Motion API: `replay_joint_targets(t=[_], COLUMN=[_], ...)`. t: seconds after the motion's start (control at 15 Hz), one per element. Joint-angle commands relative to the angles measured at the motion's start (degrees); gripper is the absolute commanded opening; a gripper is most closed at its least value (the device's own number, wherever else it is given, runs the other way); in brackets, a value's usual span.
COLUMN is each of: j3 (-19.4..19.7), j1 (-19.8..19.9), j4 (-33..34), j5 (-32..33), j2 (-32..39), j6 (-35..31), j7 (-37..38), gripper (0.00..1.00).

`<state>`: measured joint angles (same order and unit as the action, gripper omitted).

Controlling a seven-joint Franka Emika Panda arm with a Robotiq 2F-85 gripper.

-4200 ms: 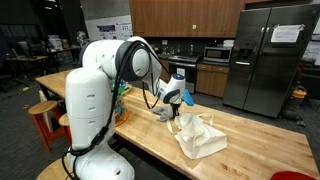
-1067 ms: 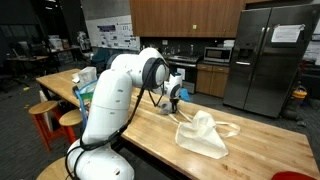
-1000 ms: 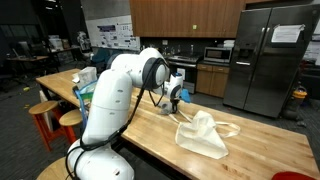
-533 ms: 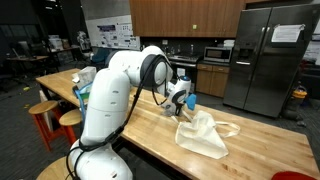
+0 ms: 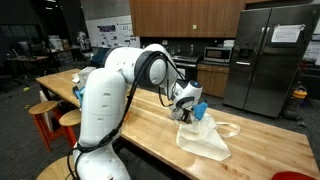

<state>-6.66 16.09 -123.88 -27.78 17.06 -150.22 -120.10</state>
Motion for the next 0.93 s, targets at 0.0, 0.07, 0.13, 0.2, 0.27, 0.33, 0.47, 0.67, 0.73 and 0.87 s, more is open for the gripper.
replay_joint_targets(t=[0.0,0.07,0.13,0.2,0.27,0.33,0.47,0.67,0.73,0.87], j3=[3.8,4.9,5.9,6.8,7.9,8.9,10.8,12.5,12.9,12.8], j1=[2.9,3.2,3.5,3.8,3.9,4.1,4.2,4.3,4.1,3.7], j4=[-5.1,-5.7,-6.3,-8.1,-8.4,-9.0,-9.8,-12.0,-12.0,-11.6], j5=[-0.4,-0.1,0.4,0.5,1.4,1.6,2.1,1.1,1.5,1.5], j2=[-1.6,-2.3,-2.7,-3.4,-4.1,-4.6,-5.4,-5.9,-5.8,-5.3], j6=[-0.5,-0.4,-0.4,-1.3,-0.9,-1.0,-0.9,-2.4,-2.3,-2.3], j7=[-2.9,-2.8,-3.0,-4.0,-3.8,-4.3,-4.5,-6.2,-6.2,-6.8], gripper=[0.01,0.01,0.01,0.01,0.01,0.01,0.01,0.01,0.01,0.01])
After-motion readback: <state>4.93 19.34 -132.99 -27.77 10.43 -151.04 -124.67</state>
